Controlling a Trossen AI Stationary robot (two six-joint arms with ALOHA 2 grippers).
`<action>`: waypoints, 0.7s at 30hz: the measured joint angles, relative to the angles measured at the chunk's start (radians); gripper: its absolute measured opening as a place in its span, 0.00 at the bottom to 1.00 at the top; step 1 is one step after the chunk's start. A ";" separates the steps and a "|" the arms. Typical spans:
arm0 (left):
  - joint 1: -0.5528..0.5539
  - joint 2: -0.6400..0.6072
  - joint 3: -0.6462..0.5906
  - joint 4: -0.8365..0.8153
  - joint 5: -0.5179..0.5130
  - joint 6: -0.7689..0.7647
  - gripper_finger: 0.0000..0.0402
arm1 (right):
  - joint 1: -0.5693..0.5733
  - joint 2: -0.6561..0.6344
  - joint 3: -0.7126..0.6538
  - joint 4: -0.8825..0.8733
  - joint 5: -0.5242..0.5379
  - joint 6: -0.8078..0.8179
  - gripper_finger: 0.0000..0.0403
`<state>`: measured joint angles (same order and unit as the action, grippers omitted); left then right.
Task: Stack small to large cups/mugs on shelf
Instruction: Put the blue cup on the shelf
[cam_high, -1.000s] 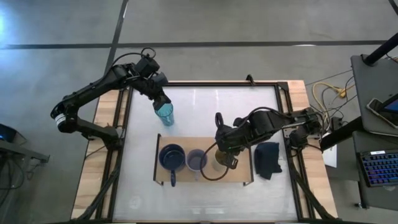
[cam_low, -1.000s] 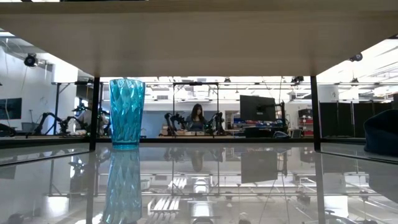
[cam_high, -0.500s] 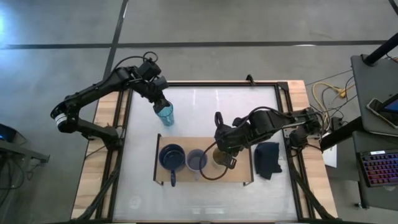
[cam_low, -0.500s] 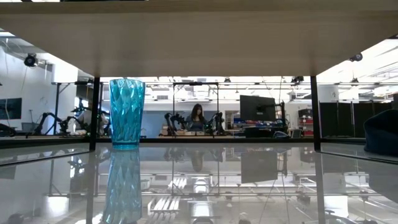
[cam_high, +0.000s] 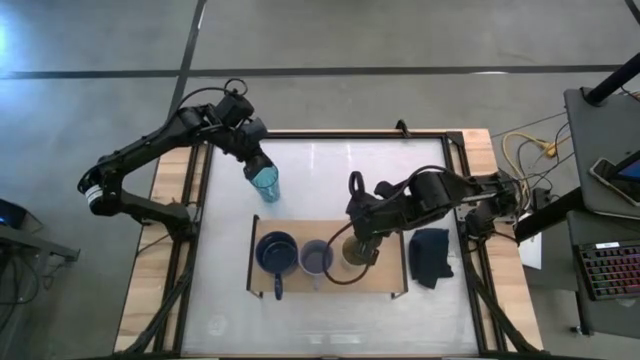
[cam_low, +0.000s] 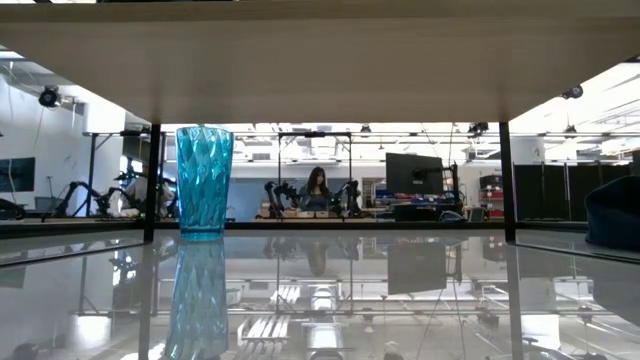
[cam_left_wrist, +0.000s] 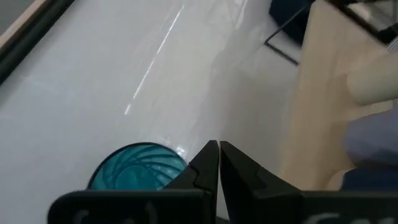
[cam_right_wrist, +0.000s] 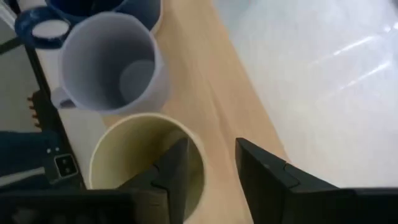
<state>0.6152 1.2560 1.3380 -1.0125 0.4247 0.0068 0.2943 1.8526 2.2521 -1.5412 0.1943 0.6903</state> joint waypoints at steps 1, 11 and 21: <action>0.000 0.000 -0.001 -0.007 -0.020 0.010 0.00 | 0.000 0.000 0.008 -0.003 0.015 0.000 0.32; 0.040 0.008 0.012 -0.163 -0.372 0.052 0.00 | 0.000 -0.050 0.035 -0.030 0.124 0.024 0.43; 0.066 0.155 0.010 -0.266 -0.352 -0.027 0.00 | -0.014 -0.069 0.034 -0.030 0.148 0.017 0.49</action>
<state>0.6811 1.4109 1.3483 -1.2788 0.0731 -0.0206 0.2802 1.7832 2.2860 -1.5711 0.3423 0.7071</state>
